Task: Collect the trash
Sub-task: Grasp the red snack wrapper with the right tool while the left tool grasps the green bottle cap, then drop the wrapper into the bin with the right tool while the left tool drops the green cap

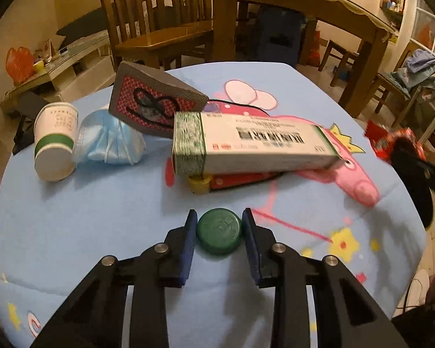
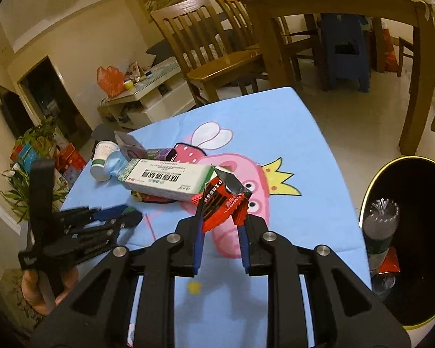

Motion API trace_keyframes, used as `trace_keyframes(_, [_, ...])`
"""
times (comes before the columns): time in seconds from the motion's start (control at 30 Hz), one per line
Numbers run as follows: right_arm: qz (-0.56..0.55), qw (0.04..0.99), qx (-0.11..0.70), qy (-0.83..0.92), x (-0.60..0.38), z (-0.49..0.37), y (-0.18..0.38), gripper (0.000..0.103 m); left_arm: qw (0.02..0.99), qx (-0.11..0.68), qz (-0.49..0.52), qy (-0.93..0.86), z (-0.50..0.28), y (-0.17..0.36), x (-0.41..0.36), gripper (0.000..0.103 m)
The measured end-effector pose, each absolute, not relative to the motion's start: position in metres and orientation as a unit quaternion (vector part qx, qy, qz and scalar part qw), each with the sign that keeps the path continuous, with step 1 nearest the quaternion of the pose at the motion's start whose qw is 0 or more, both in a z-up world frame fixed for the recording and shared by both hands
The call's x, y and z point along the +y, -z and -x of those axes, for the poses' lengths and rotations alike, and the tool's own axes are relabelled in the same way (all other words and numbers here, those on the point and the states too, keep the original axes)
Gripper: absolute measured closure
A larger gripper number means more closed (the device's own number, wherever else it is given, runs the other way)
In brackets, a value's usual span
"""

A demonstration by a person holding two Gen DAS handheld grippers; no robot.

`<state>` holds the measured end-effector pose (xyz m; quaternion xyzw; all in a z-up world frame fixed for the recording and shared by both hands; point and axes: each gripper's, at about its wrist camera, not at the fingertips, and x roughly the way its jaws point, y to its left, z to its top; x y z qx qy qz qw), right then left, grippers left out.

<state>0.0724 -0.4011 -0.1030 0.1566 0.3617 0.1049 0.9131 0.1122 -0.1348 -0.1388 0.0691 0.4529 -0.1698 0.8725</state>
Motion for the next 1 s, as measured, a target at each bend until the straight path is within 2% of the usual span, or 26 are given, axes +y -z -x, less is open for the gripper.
trace_keyframes(0.3, [-0.169, 0.915, 0.354, -0.097, -0.411, -0.068, 0.099, 0.082, 0.877, 0.455, -0.051, 0.144, -0.080, 0.136, -0.108, 0.074])
trace_keyframes(0.6, [-0.207, 0.914, 0.344, -0.055, -0.451, -0.055, 0.097, 0.082, 0.894, 0.423, -0.023, 0.147, -0.069, 0.099, -0.094, 0.074])
trace_keyframes(0.77, [-0.218, 0.919, 0.326, -0.031, -0.470, -0.045, 0.090, 0.082, 0.886, 0.429, -0.036, 0.173, -0.065, 0.096, -0.122, 0.074])
trace_keyframes(1.0, [-0.262, 0.912, 0.314, 0.034, -0.527, -0.023, 0.092, 0.082, 0.887, 0.398, -0.080, 0.220, -0.051, 0.078, -0.187, 0.074])
